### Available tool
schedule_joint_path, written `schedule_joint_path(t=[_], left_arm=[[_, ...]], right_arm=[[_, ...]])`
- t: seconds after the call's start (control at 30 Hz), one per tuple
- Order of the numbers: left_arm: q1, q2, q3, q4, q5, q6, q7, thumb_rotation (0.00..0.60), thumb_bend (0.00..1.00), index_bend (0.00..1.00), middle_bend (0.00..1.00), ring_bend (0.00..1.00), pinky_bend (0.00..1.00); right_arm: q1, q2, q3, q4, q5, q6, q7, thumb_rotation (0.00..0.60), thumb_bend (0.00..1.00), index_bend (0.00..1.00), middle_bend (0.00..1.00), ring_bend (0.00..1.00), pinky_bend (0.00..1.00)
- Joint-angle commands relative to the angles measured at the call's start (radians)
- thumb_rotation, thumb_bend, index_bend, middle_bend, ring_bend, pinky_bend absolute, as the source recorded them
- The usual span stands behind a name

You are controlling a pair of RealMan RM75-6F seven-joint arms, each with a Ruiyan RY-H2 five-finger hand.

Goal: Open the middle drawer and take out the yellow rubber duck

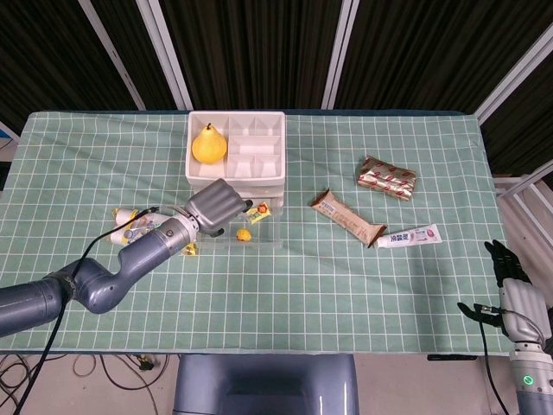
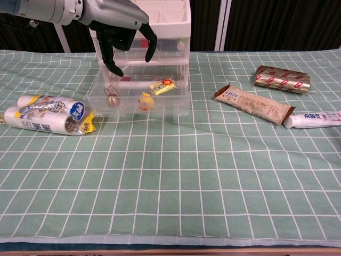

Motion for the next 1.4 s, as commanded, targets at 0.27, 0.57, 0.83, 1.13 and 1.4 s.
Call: schedule_joint_path(t=[0.27,0.57,0.83,1.13,1.4], left_arm=[[-0.072,-0.085,0.069,0.154,0.424,-0.055,-0.212,0.600,0.14,0.41,1.00,1.00,1.00],[-0.137,-0.143,0.203,0.327,0.681,0.074,-0.520,0.600,0.13,0.41,1.00,1.00,1.00],[-0.167,-0.202,0.295,0.473,0.782,0.191,-0.695,0.600,0.13,0.41,1.00,1.00,1.00],[-0.176,-0.272,0.359,0.610,0.839,0.312,-0.815,0.600,0.12,0.41,1.00,1.00,1.00],[-0.156,-0.321,0.390,0.702,0.835,0.376,-0.896,0.600,0.12,0.43,1.00,1.00,1.00]], right_arm=[[0.000,0.001,0.003,-0.001,0.008,-0.004,0.005,0.600,0.05,0.00,0.00,0.00,0.22],[0.001,0.001,0.005,0.001,0.013,-0.006,0.007,0.600,0.05,0.00,0.00,0.00,0.22],[0.001,0.001,0.004,0.001,0.012,-0.008,0.007,0.600,0.05,0.00,0.00,0.00,0.22],[0.001,0.001,0.007,0.001,0.018,-0.008,0.010,0.600,0.05,0.00,0.00,0.00,0.22],[0.001,0.000,0.008,0.000,0.021,-0.011,0.012,0.600,0.05,0.00,0.00,0.00,0.22]])
